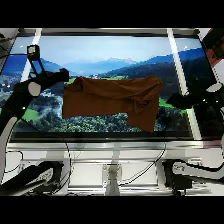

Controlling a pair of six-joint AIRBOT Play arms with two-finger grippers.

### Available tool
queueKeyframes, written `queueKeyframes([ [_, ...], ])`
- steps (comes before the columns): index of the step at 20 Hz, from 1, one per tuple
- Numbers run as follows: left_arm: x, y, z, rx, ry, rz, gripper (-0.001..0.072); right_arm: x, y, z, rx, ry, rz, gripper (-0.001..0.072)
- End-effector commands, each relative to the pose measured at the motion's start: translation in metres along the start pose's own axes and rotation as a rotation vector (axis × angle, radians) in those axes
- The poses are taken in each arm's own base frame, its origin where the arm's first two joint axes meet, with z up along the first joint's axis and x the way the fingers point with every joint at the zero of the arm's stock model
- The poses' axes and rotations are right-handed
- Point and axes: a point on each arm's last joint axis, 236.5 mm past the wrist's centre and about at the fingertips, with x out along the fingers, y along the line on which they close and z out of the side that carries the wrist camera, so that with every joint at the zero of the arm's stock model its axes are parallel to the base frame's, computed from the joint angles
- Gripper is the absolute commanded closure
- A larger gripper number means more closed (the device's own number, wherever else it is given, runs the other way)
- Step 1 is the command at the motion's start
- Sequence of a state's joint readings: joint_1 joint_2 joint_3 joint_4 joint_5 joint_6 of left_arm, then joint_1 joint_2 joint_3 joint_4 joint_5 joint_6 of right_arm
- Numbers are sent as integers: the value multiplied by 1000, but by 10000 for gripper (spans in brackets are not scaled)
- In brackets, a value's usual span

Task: Fold the clothes and pants, and hang the long-sleeved shirts on hangers.

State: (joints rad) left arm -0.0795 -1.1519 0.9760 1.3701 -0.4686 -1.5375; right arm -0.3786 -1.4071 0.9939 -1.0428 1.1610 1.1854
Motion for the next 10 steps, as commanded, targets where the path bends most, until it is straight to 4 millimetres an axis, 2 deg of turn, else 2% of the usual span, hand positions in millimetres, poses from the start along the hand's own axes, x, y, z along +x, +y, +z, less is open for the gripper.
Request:
queueKeyframes([
  [1, -25, 19, -33, -1, 165, 33, 15, 37, 13, -12, -8, 61, 58, 247],
  [4, -42, 27, -45, -10, 231, 45, 15, 62, 19, -1, -13, 32, 51, 256],
  [7, -53, 35, -65, -2, 326, 44, 15, 70, 16, 12, 5, -18, 42, 271],
  [10, -63, 45, -87, 18, 426, 46, 15, 78, 18, 0, 16, 41, 65, 272],
])
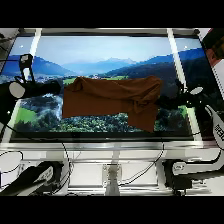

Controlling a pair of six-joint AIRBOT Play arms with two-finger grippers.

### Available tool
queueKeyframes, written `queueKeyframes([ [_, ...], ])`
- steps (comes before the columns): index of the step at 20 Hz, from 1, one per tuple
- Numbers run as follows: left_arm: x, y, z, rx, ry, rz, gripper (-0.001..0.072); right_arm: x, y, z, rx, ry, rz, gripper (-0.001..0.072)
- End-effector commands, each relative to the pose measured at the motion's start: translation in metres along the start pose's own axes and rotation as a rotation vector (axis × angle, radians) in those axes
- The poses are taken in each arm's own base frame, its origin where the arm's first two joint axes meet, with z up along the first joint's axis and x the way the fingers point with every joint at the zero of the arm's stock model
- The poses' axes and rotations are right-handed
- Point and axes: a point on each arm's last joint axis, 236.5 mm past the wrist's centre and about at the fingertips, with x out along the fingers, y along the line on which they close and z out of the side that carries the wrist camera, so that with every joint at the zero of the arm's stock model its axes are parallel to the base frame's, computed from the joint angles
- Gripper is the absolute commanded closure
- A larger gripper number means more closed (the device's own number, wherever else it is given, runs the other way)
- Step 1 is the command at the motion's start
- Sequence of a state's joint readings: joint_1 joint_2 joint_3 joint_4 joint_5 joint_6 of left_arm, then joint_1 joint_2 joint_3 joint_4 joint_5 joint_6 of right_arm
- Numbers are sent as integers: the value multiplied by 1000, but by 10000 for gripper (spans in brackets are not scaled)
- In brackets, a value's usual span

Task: Fold the clothes and pants, and hang the long-sleeved shirts on hangers.

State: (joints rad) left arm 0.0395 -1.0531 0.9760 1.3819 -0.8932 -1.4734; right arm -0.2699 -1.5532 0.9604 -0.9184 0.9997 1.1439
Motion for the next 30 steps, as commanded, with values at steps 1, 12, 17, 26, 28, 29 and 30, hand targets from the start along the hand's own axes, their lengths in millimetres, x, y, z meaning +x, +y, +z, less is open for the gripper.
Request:
queueKeyframes([
  [1, -6, 13, -30, 37, 127, 1, 15, 13, -1, -12, 3, 58, 18, 292],
  [12, -27, 62, -47, -173, 140, -127, 18, 2, -15, -12, -4, 51, 66, 388],
  [17, -4, 59, -99, -215, 246, -149, 18, 9, -7, 2, 129, 2, 135, 413],
  [26, 49, 22, -143, -432, 245, -311, 38, -7, 2, 18, 97, -70, 115, 698],
  [28, 64, 17, -151, -440, 283, -341, 106, -9, 4, 18, 94, -71, 117, 698],
  [29, 72, 13, -156, -431, 301, -353, 113, -10, 4, 19, 93, -73, 117, 698],
  [30, 79, 11, -161, -423, 316, -359, 113, -10, 5, 19, 94, -72, 120, 698],
])
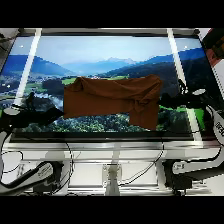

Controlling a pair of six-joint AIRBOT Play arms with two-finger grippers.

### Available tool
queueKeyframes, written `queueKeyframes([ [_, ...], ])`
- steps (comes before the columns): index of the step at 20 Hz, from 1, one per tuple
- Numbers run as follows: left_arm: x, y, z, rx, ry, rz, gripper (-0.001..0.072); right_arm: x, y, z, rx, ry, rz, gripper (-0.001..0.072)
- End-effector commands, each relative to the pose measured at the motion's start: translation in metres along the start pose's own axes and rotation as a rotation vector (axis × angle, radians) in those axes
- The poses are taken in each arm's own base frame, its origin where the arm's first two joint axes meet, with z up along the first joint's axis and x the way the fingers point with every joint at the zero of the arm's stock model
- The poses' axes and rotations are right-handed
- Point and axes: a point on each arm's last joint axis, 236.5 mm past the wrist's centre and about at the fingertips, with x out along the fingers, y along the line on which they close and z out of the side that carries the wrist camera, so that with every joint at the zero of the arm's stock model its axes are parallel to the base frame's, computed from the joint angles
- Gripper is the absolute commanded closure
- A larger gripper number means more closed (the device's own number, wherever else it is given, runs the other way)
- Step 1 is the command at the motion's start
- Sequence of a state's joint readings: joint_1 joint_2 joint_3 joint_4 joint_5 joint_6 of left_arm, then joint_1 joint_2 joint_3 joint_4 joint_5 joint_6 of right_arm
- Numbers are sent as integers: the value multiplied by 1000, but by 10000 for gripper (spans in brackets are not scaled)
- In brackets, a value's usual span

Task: Fold the clothes and pants, and hang the long-sleeved shirts on hangers.

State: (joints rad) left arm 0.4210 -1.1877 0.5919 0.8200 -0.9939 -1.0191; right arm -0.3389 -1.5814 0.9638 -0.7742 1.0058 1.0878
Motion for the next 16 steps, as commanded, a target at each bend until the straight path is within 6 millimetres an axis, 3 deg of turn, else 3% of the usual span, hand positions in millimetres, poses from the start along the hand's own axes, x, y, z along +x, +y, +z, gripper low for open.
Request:
queueKeyframes([
  [1, 30, 1, -7, -12, 41, -32, 113, -3, 7, 0, 3, -2, 20, 698],
  [5, 50, 0, -5, 27, 39, 7, 115, -3, 11, -6, 3, 23, 35, 698],
  [7, 55, -6, 9, 19, -23, 11, 265, -3, 13, -9, 2, 39, 43, 698],
  [8, 56, -10, 16, 3, -53, 3, 412, -4, 14, -12, -2, 49, 49, 698],
  [9, 56, -15, 21, -15, -74, -12, 644, -5, 16, -15, -11, 62, 54, 698],
  [10, 55, -21, 28, -28, -91, -30, 693, -7, 18, -18, -21, 71, 57, 699],
  [13, 35, -49, 51, 31, -124, -91, 693, -28, 40, -20, -129, 66, 86, 699],
  [16, -21, -108, 91, 210, -227, -174, 694, -75, 81, -10, -286, -15, 104, 699],
])
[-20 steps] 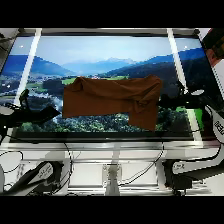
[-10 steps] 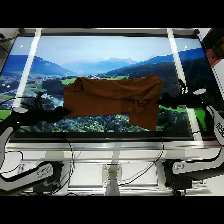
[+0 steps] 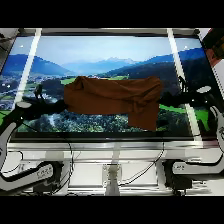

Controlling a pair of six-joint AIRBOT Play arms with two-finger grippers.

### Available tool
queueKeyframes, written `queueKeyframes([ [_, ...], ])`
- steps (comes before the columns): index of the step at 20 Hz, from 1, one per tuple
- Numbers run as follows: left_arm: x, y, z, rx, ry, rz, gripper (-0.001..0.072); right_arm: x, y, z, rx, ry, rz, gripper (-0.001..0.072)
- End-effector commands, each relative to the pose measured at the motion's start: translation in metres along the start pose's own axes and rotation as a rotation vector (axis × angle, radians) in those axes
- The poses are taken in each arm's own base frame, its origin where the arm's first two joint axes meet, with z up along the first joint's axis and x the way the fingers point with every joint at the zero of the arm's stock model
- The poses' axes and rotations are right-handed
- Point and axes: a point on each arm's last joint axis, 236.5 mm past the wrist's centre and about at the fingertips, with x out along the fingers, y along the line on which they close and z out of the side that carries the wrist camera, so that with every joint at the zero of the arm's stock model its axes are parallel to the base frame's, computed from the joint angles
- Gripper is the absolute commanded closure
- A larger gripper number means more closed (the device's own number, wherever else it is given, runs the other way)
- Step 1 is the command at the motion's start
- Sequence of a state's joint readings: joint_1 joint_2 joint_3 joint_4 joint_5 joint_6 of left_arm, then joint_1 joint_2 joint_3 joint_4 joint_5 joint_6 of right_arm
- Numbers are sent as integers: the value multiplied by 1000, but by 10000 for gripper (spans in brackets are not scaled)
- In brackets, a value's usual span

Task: Fold the clothes and pants, and hang the long-sleeved shirts on hangers.

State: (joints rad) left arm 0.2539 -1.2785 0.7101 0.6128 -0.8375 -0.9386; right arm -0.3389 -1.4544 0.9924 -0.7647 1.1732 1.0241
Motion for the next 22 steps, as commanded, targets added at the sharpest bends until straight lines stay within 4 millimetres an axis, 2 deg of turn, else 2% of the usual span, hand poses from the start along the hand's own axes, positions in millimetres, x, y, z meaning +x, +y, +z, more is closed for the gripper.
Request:
queueKeyframes([
  [1, -53, -70, 59, 168, -137, -103, 693, -50, 50, 13, -183, -78, 13, 699],
  [3, -108, -120, 98, 300, -293, -129, 693, -96, 90, 29, -308, -203, -13, 699],
  [5, -174, -170, 125, 432, -471, -136, 693, -152, 139, 40, -448, -355, -48, 699],
  [7, -246, -215, 142, 552, -692, -114, 693, -212, 188, 39, -593, -514, -108, 699],
  [9, -321, -248, 146, 657, -943, -56, 693, -272, 234, 28, -691, -671, -175, 699],
  [10, -355, -261, 141, 682, -1054, -37, 693, -300, 256, 17, -736, -744, -206, 699],
  [12, -410, -283, 120, 712, -1219, -28, 693, -346, 295, -12, -817, -873, -252, 699],
  [14, -451, -301, 93, 743, -1336, -32, 694, -380, 328, -45, -863, -985, -262, 699],
  [17, -511, -322, 50, 769, -1526, -38, 693, -419, 371, -99, -948, -1138, -266, 699],
  [20, -564, -329, 17, 749, -1715, -36, 693, -458, 409, -144, -1022, -1315, -261, 699],
  [22, -578, -330, 6, 742, -1767, -38, 693, -472, 423, -157, -1052, -1375, -257, 699],
])
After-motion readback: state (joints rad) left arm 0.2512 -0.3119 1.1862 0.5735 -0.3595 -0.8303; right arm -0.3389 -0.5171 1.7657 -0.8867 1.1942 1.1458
